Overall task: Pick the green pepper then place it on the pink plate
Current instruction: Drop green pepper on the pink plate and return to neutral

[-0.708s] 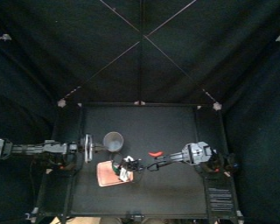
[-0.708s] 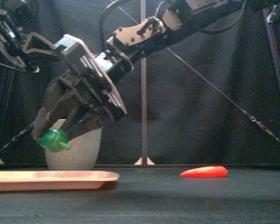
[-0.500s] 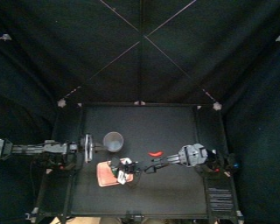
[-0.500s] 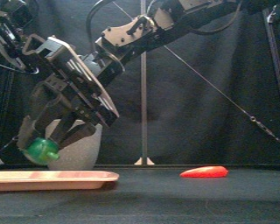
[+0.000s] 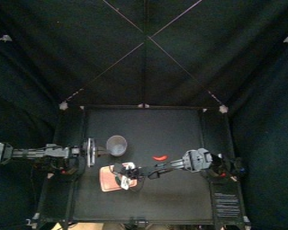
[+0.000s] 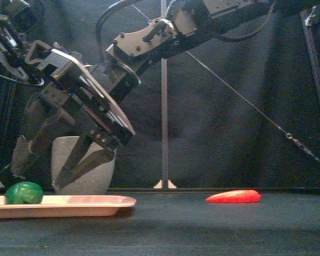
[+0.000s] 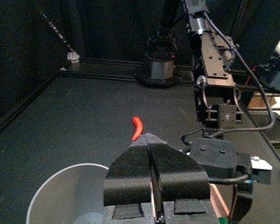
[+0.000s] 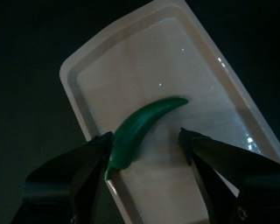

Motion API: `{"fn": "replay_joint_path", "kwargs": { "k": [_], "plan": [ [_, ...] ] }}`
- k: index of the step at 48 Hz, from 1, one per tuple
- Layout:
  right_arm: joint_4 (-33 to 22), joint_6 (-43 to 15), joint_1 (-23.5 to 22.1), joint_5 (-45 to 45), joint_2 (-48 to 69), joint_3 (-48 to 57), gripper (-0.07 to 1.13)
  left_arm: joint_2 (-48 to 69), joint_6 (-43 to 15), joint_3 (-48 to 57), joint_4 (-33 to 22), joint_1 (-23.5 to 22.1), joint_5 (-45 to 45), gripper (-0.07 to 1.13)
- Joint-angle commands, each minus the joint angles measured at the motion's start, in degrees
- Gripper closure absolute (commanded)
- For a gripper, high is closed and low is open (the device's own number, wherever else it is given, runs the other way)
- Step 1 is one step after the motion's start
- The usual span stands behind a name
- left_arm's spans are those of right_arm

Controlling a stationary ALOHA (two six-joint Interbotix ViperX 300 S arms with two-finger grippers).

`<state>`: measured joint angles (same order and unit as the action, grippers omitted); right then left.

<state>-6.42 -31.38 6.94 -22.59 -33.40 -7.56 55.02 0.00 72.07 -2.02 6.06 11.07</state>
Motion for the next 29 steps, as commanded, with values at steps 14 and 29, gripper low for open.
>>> {"fn": "replay_joint_path", "kwargs": {
  "k": [14, 29],
  "plan": [
    [-6.2, 0.0, 0.2, 6.5, 14.9, 8.9, 0.10, -0.3, -0.1, -0.7, -0.3, 0.1, 0.4, 1.03],
    [-10.0, 0.4, -0.1, 22.1, 26.6, 26.4, 0.10, -0.2, -0.2, -0.8, -0.3, 0.1, 0.4, 1.03]
  ]
}}
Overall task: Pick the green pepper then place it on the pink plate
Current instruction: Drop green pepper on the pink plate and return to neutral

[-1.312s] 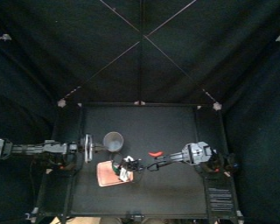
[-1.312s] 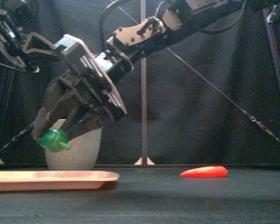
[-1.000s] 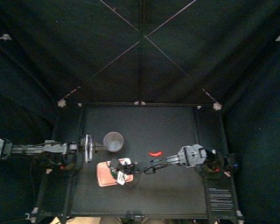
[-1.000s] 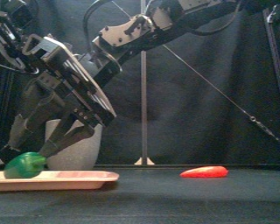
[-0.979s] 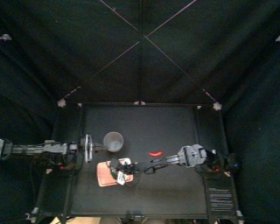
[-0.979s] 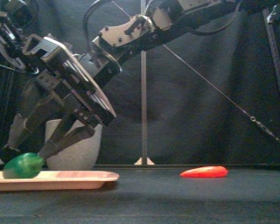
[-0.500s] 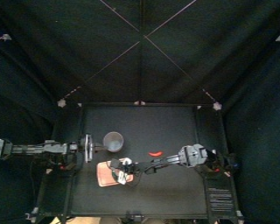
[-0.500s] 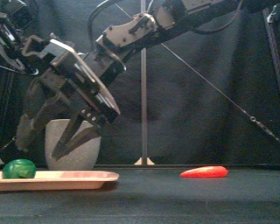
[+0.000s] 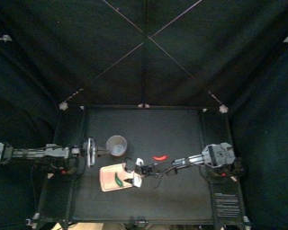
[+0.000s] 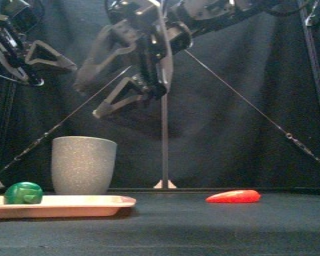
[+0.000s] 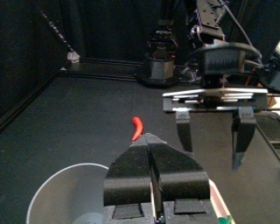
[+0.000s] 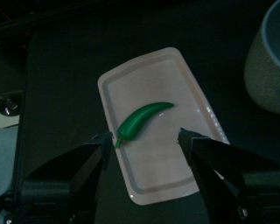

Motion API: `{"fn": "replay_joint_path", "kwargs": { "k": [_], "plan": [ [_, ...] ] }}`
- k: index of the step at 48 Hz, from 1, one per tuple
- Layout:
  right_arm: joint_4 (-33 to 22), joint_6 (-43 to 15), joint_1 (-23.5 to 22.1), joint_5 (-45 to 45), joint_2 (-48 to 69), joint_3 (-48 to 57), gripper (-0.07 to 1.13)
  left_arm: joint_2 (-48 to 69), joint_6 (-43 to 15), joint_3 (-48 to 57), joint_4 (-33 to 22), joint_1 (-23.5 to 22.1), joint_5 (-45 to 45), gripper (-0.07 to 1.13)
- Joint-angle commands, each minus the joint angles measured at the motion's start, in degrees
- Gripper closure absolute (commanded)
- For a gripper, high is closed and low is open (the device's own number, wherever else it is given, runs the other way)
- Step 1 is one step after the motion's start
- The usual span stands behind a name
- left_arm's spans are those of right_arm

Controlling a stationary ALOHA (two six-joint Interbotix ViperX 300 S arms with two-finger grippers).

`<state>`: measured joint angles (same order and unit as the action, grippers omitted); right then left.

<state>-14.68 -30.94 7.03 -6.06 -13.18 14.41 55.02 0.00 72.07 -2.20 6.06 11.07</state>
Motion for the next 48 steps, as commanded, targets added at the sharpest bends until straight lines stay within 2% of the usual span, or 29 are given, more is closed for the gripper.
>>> {"fn": "replay_joint_path", "kwargs": {
  "k": [1, 7, 19, 32, 48],
  "plan": [
    [-2.2, 0.0, -0.2, 6.8, 7.1, 5.5, 0.10, -0.2, -0.2, -0.8, -0.1, 0.2, 0.5, 1.03],
    [-4.3, 0.1, -0.8, 13.5, 11.5, 12.2, 0.10, -0.2, -0.2, -0.9, -0.1, 0.3, 0.5, 1.03],
    [-4.7, 0.4, -4.3, 22.9, 18.6, 21.8, 0.10, -0.2, -0.2, -0.7, 0.0, 0.3, 0.4, 1.03],
    [-6.6, 2.4, -7.6, 29.1, 26.2, 28.4, 0.10, -0.2, -0.3, -0.2, -0.1, 0.4, 0.5, 1.03],
    [-8.0, 4.5, -8.8, 36.8, 33.3, 35.6, 0.10, -0.3, -0.2, -0.2, -0.1, 0.4, 1.1, 1.03]
  ]
}}
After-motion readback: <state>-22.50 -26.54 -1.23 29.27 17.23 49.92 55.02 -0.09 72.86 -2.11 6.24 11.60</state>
